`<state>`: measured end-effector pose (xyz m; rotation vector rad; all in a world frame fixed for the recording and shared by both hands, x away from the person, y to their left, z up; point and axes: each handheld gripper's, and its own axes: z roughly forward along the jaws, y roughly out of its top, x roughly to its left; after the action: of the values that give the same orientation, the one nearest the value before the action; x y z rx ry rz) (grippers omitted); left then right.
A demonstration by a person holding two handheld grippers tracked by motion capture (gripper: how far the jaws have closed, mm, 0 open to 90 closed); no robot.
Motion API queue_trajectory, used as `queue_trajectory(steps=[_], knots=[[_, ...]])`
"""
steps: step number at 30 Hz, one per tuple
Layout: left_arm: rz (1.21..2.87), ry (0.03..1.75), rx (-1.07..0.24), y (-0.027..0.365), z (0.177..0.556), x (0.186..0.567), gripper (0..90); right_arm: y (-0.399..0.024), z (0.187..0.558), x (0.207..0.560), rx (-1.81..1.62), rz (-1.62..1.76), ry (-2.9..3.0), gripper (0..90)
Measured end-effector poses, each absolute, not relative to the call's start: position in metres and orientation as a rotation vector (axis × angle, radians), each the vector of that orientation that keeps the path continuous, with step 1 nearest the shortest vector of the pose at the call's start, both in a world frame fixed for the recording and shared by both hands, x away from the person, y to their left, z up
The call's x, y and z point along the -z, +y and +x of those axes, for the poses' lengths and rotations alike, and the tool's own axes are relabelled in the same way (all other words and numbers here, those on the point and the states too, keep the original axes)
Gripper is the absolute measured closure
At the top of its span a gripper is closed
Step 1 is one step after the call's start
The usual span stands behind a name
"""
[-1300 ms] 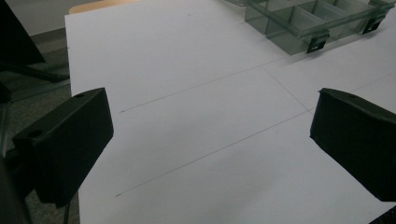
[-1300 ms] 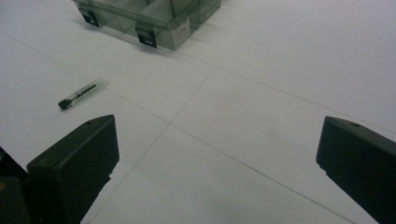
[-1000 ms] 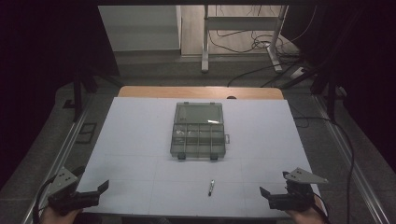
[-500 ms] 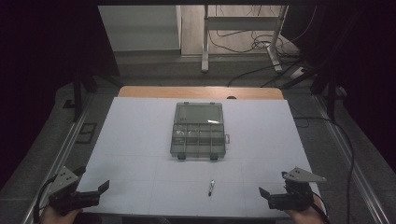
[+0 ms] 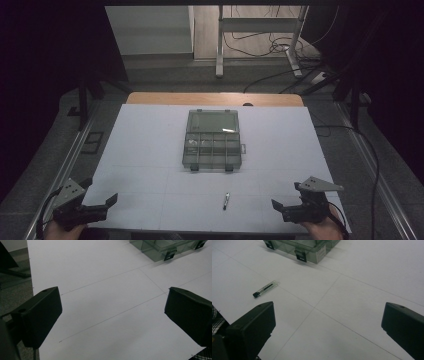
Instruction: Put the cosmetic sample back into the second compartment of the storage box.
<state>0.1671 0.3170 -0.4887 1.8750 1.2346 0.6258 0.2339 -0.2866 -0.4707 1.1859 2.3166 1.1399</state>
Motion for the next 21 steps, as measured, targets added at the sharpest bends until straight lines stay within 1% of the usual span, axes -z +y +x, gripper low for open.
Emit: queue_trajectory(steps=[21], knots=[[1.879,1.234,-0.628,0.316,0.168,0.489,1.9,-0.259,0.245,0.474,-1.194,1.072,2.421,0.0]])
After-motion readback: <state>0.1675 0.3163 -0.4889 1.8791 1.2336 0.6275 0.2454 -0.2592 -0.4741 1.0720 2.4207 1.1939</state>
